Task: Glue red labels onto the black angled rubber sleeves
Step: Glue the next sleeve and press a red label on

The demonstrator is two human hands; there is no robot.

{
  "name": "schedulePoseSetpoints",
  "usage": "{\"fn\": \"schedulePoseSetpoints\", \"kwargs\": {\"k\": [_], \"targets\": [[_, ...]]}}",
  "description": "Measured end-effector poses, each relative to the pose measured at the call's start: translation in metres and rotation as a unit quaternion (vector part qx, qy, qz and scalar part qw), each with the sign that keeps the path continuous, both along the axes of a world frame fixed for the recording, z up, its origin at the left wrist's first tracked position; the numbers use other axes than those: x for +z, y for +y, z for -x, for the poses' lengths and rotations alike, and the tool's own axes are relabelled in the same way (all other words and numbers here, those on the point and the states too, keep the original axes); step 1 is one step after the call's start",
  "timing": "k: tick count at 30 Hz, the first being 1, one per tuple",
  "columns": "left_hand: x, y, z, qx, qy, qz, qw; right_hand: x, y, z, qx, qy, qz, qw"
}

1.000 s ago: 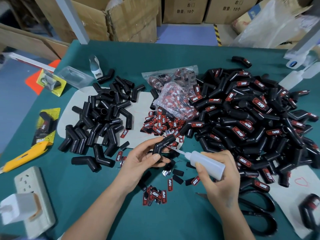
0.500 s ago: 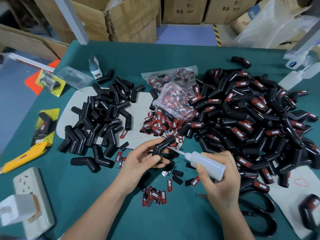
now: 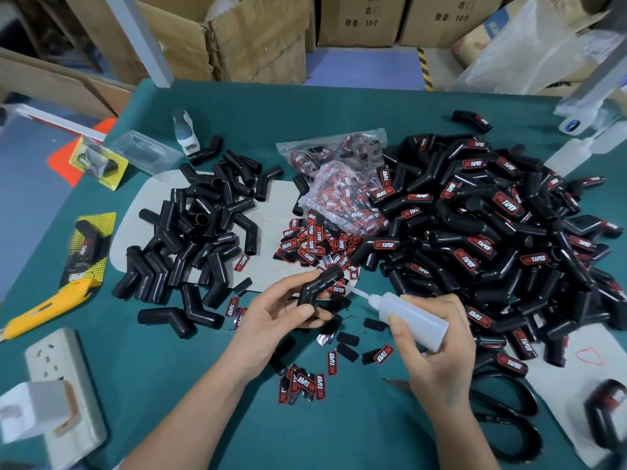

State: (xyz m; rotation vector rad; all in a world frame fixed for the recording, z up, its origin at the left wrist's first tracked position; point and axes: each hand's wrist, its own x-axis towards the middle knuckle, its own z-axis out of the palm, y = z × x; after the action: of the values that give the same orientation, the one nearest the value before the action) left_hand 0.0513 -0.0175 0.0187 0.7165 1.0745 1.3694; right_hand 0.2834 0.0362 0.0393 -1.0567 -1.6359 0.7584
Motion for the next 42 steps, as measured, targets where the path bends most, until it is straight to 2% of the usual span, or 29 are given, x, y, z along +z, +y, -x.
{"fn": "schedulePoseSetpoints", "kwargs": {"k": [42], "targets": [[0.0009, 0.0002, 0.0003, -0.007, -0.006, -0.001, 1.000, 0.0013, 0.0008, -0.0006, -0.011, 0.003, 0.003, 1.000]]}}
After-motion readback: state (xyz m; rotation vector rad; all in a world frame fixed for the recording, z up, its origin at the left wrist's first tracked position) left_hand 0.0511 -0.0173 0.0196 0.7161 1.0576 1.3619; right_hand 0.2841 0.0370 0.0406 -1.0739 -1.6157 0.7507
